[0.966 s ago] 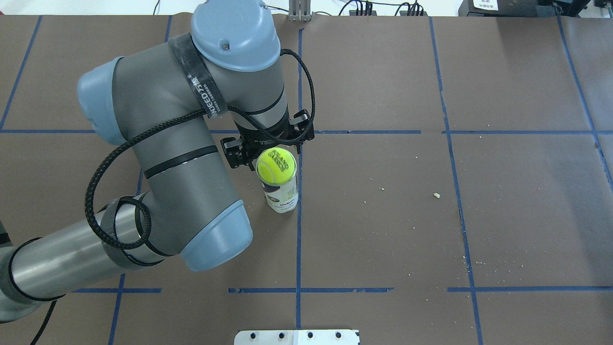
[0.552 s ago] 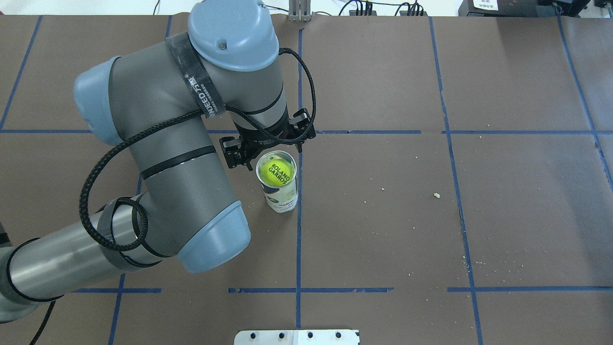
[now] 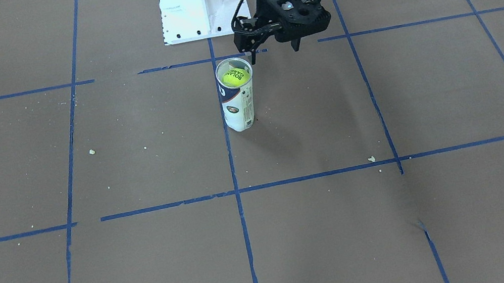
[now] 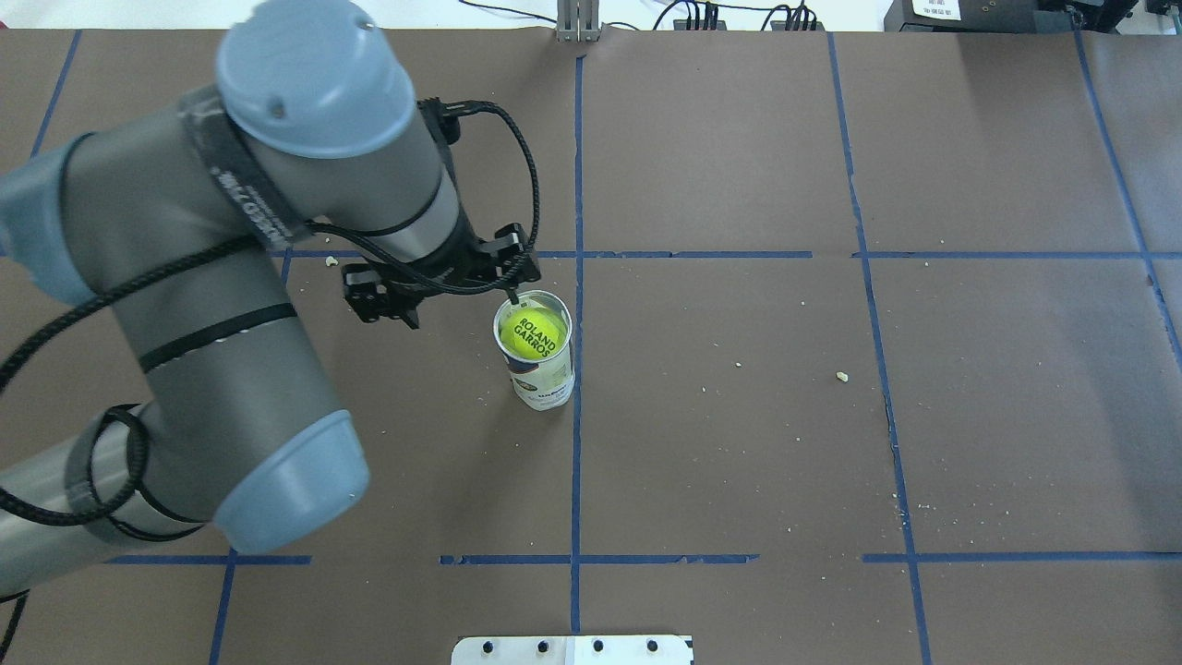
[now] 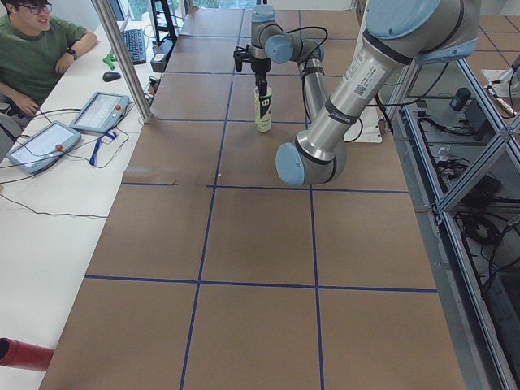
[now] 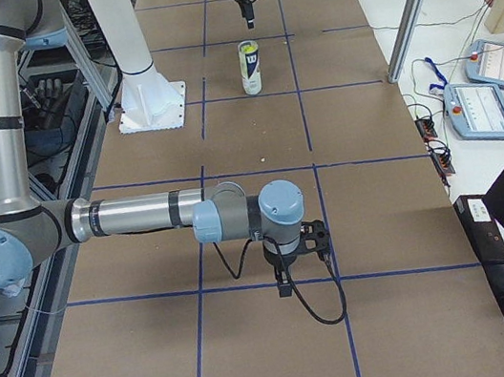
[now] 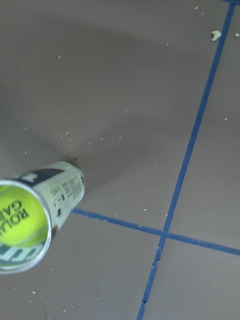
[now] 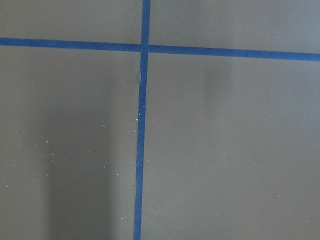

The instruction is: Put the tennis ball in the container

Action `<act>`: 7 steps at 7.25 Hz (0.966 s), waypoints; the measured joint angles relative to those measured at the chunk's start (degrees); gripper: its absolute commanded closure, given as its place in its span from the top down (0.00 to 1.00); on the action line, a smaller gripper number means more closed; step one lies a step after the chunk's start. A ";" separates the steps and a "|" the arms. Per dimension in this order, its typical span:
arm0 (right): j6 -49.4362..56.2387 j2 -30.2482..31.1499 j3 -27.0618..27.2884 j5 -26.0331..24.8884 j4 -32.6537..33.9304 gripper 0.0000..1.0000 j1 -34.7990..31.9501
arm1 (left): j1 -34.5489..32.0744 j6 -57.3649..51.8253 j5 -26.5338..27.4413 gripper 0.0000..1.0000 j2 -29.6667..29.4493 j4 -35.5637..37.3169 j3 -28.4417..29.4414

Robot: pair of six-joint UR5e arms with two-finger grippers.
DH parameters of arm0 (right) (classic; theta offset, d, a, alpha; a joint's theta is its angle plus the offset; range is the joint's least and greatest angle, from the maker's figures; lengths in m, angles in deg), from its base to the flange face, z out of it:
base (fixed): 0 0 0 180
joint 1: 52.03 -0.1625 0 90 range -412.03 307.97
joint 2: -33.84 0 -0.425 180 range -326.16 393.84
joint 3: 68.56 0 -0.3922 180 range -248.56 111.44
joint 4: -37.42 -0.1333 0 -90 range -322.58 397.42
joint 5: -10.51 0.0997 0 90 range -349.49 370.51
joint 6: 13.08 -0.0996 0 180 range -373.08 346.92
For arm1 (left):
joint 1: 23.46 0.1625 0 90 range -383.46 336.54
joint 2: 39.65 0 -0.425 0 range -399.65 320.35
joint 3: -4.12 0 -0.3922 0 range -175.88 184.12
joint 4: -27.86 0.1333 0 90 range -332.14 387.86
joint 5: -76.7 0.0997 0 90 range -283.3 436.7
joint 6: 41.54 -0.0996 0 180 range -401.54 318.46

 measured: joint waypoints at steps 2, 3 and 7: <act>0.00 0.00 0.00 0.00 0.00 1.00 0.00 | -10.44 -18.52 -1.67 1.00 12.29 -9.41 0.07; 0.00 -0.01 0.00 0.00 0.00 1.00 0.00 | -16.69 -29.33 -4.44 1.00 18.21 -13.11 1.75; 0.00 -0.03 0.00 0.00 0.00 1.00 0.00 | -38.58 -64.96 -15.16 1.00 33.61 -16.30 11.54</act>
